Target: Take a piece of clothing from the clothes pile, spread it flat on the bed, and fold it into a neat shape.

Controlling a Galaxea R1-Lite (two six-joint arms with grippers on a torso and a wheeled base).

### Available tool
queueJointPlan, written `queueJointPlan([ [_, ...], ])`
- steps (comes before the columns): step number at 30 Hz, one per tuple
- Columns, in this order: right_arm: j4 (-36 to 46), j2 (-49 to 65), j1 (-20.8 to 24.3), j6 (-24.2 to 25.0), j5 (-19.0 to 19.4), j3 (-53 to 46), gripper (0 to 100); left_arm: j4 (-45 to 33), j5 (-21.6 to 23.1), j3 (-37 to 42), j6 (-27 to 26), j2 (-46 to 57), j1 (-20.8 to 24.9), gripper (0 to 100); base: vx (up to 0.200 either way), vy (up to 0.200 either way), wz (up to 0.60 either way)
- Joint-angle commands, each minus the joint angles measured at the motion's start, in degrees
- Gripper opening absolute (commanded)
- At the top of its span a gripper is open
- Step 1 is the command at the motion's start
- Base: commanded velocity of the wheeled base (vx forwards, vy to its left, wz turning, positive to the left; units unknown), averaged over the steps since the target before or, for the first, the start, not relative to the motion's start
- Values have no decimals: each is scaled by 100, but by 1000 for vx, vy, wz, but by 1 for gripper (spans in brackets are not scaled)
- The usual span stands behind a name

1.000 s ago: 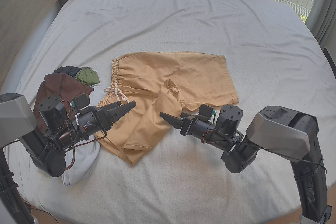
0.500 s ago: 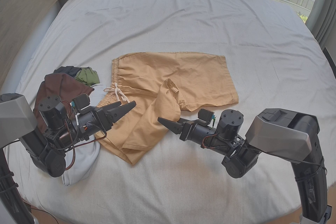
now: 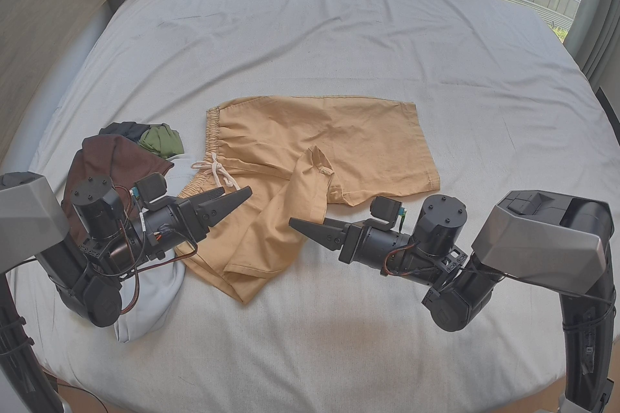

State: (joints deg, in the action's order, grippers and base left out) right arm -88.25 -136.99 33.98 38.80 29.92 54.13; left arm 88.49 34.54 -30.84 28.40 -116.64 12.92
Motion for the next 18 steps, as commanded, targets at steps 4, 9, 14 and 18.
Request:
queueJointPlan([
  [4, -8, 251, 92, 259, 93, -86, 100, 1, 1, -1, -2, -8, 0, 100, 0, 0, 0],
  [9, -8, 102, 57, 154, 58, -25, 100, 1, 1, 8, -2, -17, 0, 100, 0, 0, 0],
  [14, 1, -390, -110, -31, 58, 177, 100, 1, -8, 8, -2, -43, 9, 100, 0, 0, 0],
  [18, 18, -601, -225, -347, 67, 300, 100, 1, -8, 8, -2, -43, 9, 100, 0, 0, 0],
])
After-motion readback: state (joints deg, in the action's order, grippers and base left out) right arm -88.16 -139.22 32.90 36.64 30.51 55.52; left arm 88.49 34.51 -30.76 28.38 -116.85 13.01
